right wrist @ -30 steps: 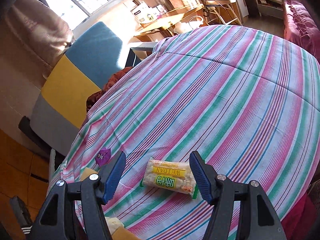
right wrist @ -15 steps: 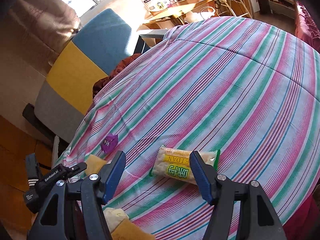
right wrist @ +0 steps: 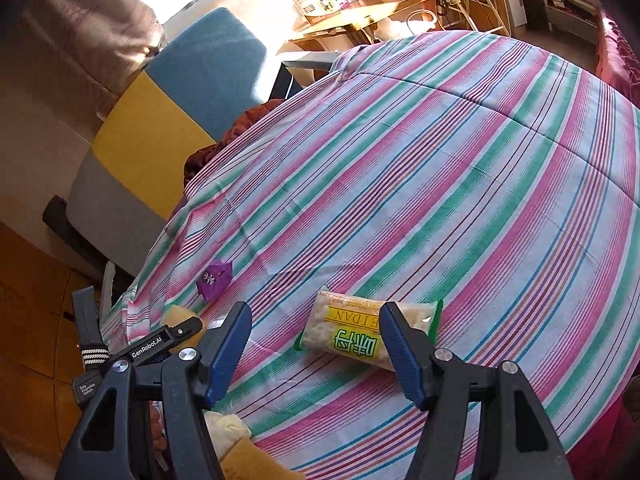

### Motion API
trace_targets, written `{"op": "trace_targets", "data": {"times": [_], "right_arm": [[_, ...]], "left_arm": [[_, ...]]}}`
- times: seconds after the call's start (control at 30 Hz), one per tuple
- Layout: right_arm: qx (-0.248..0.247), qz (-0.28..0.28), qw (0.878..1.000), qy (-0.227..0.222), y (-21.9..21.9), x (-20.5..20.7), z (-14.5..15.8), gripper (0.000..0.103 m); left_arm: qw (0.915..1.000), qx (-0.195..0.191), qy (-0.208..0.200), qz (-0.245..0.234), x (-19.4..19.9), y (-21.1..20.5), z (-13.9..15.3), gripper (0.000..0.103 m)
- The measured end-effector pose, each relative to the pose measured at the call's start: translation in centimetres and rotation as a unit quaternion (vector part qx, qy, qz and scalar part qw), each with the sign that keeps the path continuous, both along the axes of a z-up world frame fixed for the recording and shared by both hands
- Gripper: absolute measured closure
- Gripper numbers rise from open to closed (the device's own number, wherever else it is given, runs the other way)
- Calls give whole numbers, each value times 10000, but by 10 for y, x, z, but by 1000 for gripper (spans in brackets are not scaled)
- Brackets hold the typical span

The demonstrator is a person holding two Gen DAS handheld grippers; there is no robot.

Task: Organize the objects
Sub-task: 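Carry the yellow sponge toward the tray with the left gripper while the right grasps the grey sock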

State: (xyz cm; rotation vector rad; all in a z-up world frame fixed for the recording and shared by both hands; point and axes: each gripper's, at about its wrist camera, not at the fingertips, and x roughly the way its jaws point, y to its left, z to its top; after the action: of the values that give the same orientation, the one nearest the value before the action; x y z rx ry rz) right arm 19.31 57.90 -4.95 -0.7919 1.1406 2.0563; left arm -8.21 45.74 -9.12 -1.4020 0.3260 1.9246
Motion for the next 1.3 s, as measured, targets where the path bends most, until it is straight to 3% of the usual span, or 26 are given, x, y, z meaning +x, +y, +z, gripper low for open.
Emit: {"op": "trace_targets", "data": {"times": [0.23, 0.37, 0.47, 0.6, 0.77, 1.03, 1.13, 1.2, 1.3], "right_arm": [[-34, 441, 9989, -124, -7, -16, -6, 36], [-207, 1140, 9932, -134, -19, -36, -12, 36], [-255, 1952, 9801, -243, -39, -56, -16, 36], [-117, 3013, 9530, -308, -69, -73, -14, 33], [87, 3863, 9210, -494, -102, -79, -14, 24], [241, 4137, 9089, -474, -111, -75, -10, 19], [246, 4228, 9034, -668, -115, -77, -16, 19], [300, 4152, 9057, -803, -115, -79, -19, 19], [264, 4006, 9136, -645, -109, -78, -18, 19]], "left_arm": [[9991, 0, 347, -254, 15, -27, 10, 41], [9980, 136, 516, -327, 25, -44, 24, 41], [9970, 233, 633, -373, 32, -59, 35, 41], [9963, 378, 691, -352, 40, -87, 50, 41], [9953, 531, 763, -277, 48, -124, 67, 41], [9925, 797, 911, -154, 62, -178, 91, 41], [9912, 852, 1009, -123, 65, -195, 97, 41], [9909, 880, 1021, -63, 66, -207, 99, 41], [9907, 908, 1009, 49, 65, -225, 100, 41]]}}
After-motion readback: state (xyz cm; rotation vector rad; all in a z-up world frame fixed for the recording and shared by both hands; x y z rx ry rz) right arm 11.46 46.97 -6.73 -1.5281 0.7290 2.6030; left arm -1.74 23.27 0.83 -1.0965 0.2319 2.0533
